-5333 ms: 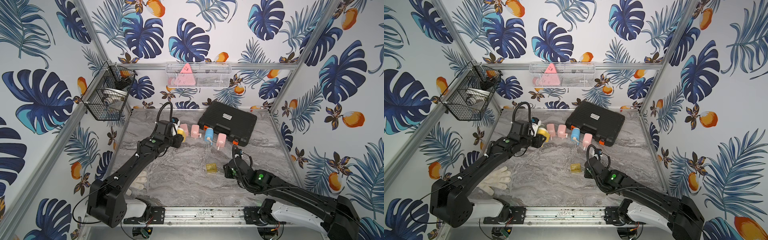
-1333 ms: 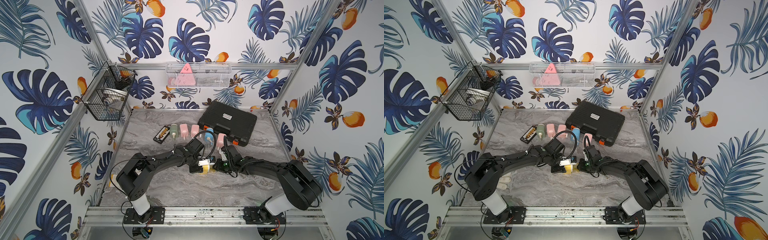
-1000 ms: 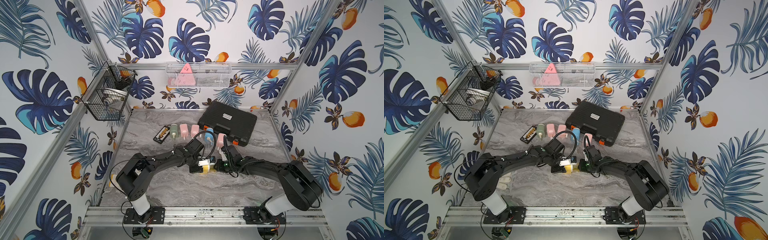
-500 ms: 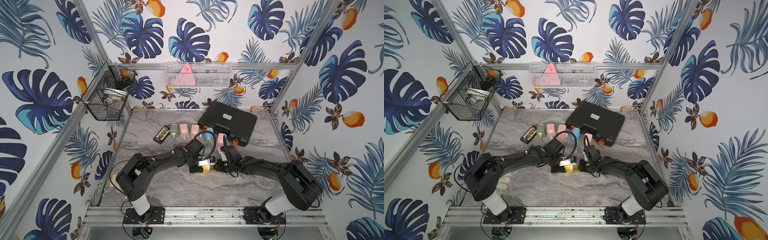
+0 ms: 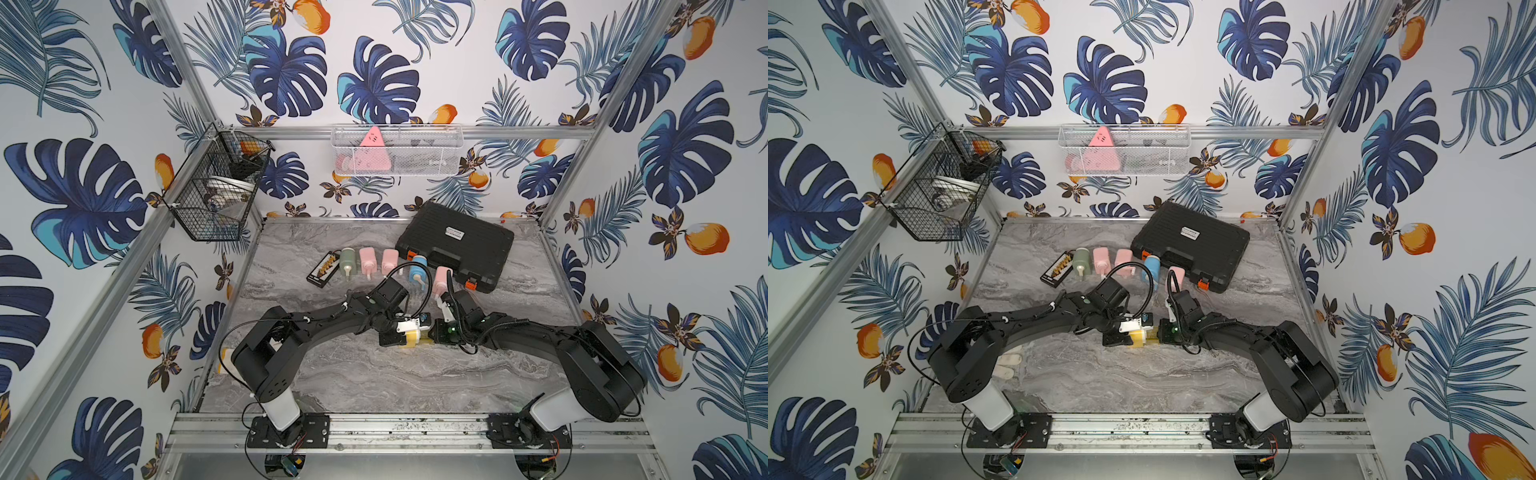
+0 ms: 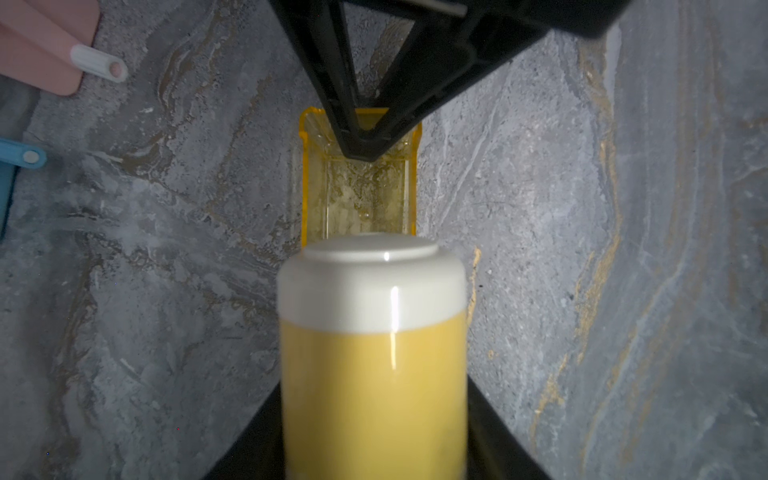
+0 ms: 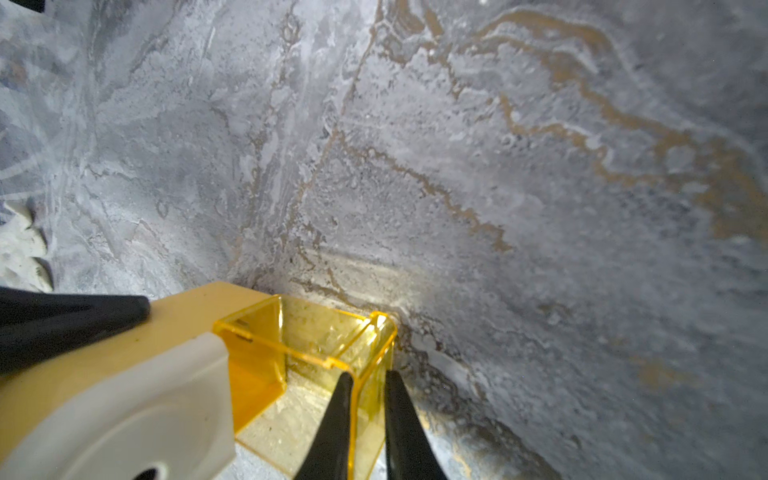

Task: Put the tray back into the pencil sharpener
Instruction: Close the container of the pencil sharpener.

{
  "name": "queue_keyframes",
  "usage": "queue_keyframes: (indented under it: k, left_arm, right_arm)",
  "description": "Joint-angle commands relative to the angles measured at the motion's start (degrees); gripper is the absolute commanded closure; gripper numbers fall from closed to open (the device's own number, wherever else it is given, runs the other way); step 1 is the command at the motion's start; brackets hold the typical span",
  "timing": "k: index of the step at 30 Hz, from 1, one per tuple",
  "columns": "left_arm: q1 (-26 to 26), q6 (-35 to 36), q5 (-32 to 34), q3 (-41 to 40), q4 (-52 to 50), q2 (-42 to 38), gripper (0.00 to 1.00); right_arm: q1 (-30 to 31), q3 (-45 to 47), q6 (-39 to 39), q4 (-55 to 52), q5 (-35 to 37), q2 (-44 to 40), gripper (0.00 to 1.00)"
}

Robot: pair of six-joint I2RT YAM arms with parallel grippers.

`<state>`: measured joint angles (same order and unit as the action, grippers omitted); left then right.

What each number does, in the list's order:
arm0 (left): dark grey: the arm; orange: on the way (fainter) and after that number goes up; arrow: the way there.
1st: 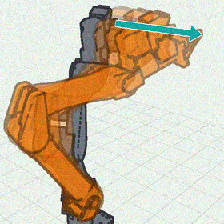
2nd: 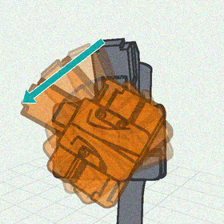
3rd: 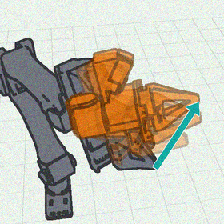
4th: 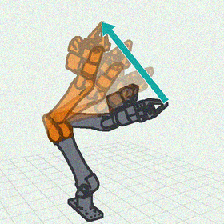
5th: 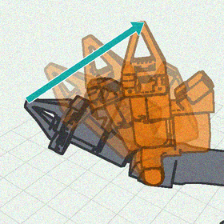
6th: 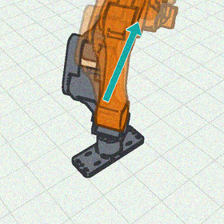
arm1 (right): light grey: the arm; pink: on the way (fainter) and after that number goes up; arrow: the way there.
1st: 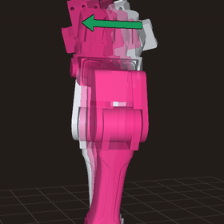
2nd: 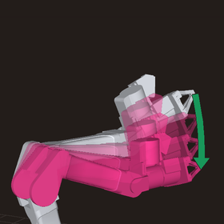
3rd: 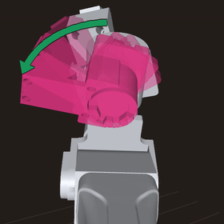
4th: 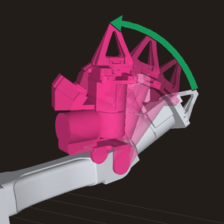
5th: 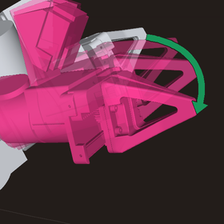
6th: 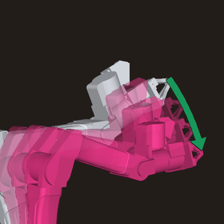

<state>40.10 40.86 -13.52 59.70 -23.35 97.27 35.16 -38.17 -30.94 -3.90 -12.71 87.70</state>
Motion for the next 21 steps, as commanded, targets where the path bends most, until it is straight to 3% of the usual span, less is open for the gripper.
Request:
queue_keyframes:
  k: [1, 7, 13, 21]
  left_arm:
    - [-0.02, 1.82, 2.78, -0.69, -0.56, 0.22, 0.54]
    - [-0.02, 1.80, 3.65, -0.32, -1.04, 0.71, 0.54]
    - [-0.02, 1.70, 3.76, -0.16, -1.17, 1.08, 0.54]
    - [-0.02, 1.72, 3.59, -0.20, -1.04, 1.03, 0.54]
  right_arm:
    - [0.09, -0.50, 1.57, -1.50, -0.58, -0.34, 0.84]
    - [-0.17, -1.28, 2.27, -4.00, 1.27, -0.60, 0.83]
    - [-0.42, -1.25, 2.29, -4.09, 0.95, -0.95, 0.76]
    - [-0.62, -0.77, 0.59, -0.58, -2.43, -0.30, 0.77]
